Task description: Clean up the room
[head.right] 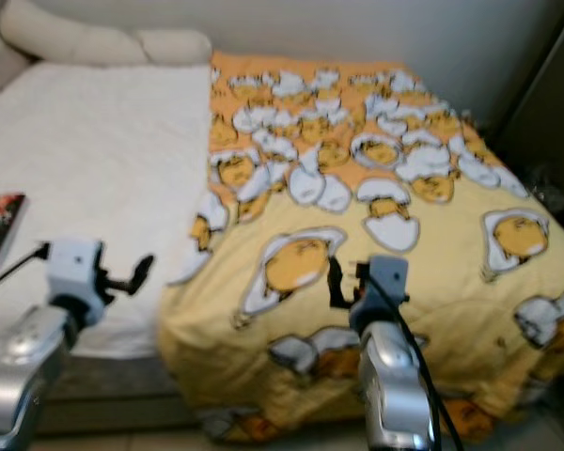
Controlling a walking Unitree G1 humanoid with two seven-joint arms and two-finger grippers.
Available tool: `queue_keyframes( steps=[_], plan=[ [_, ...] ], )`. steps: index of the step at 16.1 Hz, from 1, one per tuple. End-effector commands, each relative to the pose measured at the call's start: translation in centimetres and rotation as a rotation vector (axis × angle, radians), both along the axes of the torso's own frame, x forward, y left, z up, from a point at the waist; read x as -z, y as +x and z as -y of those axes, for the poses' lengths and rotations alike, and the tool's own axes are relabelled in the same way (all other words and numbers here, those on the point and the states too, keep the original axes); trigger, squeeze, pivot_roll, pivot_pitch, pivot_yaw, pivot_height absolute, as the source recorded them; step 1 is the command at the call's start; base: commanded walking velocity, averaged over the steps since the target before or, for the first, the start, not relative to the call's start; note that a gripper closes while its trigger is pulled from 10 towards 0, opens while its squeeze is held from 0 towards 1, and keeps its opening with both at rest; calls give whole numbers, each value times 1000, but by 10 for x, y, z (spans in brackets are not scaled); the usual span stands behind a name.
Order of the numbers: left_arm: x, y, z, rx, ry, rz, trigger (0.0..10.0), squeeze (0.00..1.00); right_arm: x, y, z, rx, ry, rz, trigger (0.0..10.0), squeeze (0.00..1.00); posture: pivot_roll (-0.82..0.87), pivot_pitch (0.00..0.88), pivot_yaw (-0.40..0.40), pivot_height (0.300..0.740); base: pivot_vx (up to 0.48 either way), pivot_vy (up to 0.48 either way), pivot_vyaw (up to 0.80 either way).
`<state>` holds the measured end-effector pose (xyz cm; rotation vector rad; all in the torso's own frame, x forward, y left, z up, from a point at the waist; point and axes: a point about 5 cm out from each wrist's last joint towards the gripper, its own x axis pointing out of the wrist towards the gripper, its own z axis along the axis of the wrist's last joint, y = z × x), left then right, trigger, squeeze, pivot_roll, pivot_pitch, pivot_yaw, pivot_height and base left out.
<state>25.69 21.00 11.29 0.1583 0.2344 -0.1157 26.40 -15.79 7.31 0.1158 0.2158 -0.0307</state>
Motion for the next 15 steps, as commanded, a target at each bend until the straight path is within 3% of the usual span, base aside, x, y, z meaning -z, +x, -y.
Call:
queue_keyframes(
  steps=[1, 7, 8, 11, 13, 15],
  plan=[
    [-1, 4, 8, 26, -1, 11, 10000, 86, 1, 0, 2, -7, -12, 1, 10000, 1000, 93, 0, -27, 740, 0, -356, 0],
    [-2, 9, 13, 52, 5, 22, 10000, 86, 0, 7, -4, -45, -43, 11, 10000, 1000, 92, 0, -12, 740, 0, -356, 0],
    [-5, 11, 16, 56, 5, 32, 10000, 82, 0, 9, -7, -54, -18, 18, 10000, 1000, 137, 0, -45, 740, 0, -356, 0],
    [-8, 17, 17, 63, 12, 42, 10000, 86, 2, 10, -19, -118, -55, 16, 10000, 1000, 105, 0, -10, 740, 0, -354, 0],
    [-6, 18, 17, 59, 7, 37, 10000, 90, 7, 11, -15, -86, -67, -18, 10000, 1000, 101, 0, -8, 740, 0, -345, 0],
    [-4, 19, 15, 46, 0, 33, 10000, 86, 2, 14, -14, -99, -59, 20, 10000, 1000, 82, 0, 1, 740, 0, -349, 0]
  ],
)
